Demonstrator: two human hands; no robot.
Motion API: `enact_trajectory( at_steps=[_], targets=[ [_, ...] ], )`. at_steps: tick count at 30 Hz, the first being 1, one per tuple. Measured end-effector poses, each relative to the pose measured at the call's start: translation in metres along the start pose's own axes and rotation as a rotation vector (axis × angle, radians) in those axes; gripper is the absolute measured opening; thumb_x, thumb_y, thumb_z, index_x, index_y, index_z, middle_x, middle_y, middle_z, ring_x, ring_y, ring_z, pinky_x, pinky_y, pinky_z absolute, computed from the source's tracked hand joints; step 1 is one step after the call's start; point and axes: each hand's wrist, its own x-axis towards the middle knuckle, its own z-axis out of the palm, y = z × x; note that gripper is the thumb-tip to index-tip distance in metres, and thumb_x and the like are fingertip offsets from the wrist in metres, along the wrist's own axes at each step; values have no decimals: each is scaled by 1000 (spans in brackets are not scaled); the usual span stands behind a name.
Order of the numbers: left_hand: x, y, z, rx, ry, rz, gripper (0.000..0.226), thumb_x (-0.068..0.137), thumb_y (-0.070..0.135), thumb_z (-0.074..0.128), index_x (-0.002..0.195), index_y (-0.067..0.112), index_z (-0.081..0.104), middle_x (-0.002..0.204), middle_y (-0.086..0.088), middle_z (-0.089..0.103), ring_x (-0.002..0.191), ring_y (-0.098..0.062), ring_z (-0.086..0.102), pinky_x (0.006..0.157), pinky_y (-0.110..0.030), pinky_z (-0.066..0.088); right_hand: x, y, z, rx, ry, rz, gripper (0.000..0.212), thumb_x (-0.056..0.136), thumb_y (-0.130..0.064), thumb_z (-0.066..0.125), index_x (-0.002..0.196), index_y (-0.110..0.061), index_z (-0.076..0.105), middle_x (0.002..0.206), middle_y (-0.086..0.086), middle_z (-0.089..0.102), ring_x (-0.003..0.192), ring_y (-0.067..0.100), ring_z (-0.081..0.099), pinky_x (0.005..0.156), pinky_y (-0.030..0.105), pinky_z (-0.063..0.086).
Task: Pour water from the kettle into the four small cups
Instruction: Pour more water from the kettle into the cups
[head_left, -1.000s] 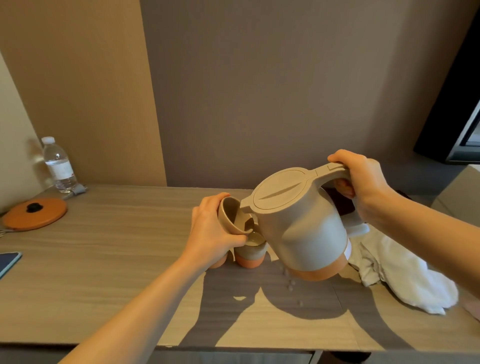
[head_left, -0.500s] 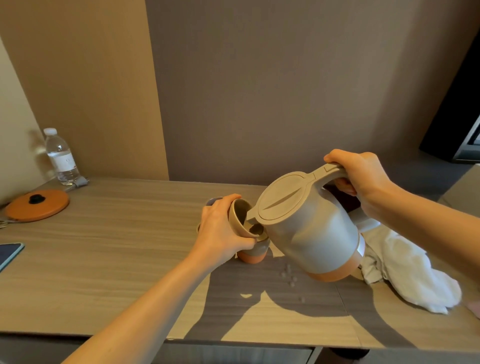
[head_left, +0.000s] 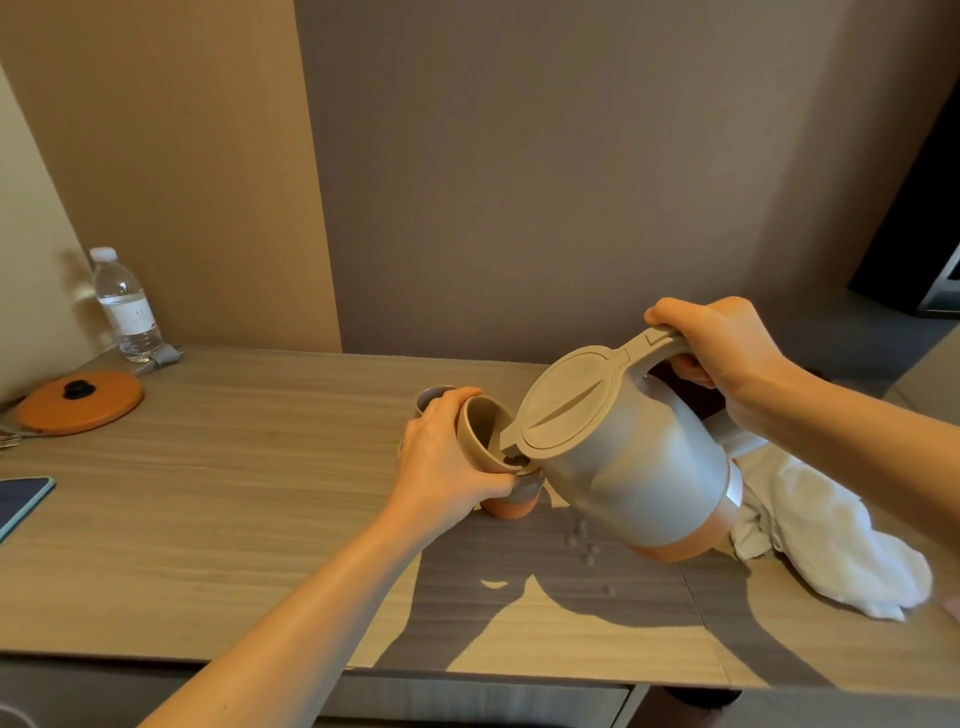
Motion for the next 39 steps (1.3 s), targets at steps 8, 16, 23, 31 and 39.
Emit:
enact_trajectory(
  at_steps=[8,16,23,31,39],
  targets=[
    [-5,-1,1,-23,12,11,100,37,60,77,128,31,46,121,13,56,113,-11,52,93,-39,51,1,-3,2,-38,-1,-21,42,84,-22,62,46,-11,46,32,-7,41,28,5,37,52,28,34],
    [-8,-7,7,-61,16,-4,97,42,54,86,127,33,45,121,14,55,112,-11,53,92,-41,53,-1,-1,4,-44,-13,-31,42,84,-19,60,45,-10,46,32,-7,41,28,5,35,50,25,33],
    [-13,-13,12,-107,30,-11,92,46,42,92,124,36,44,118,17,55,112,-9,53,92,-36,52,-1,3,5,-64,-22,-41,40,84,-19,60,47,-8,47,33,-7,41,29,5,35,46,22,34],
    [-14,-13,16,-120,42,-24,93,48,39,94,126,35,44,114,22,51,110,-4,46,81,-16,38,2,5,4,-81,-1,-50,41,83,-21,61,46,-9,49,38,-2,44,38,11,38,51,27,36],
    [-15,-11,16,-137,48,-31,91,48,40,94,125,35,44,115,20,51,110,-5,46,83,-19,40,3,4,4,-97,12,-60,38,81,-22,62,47,-9,52,45,3,48,42,14,41,53,27,39]
  ],
)
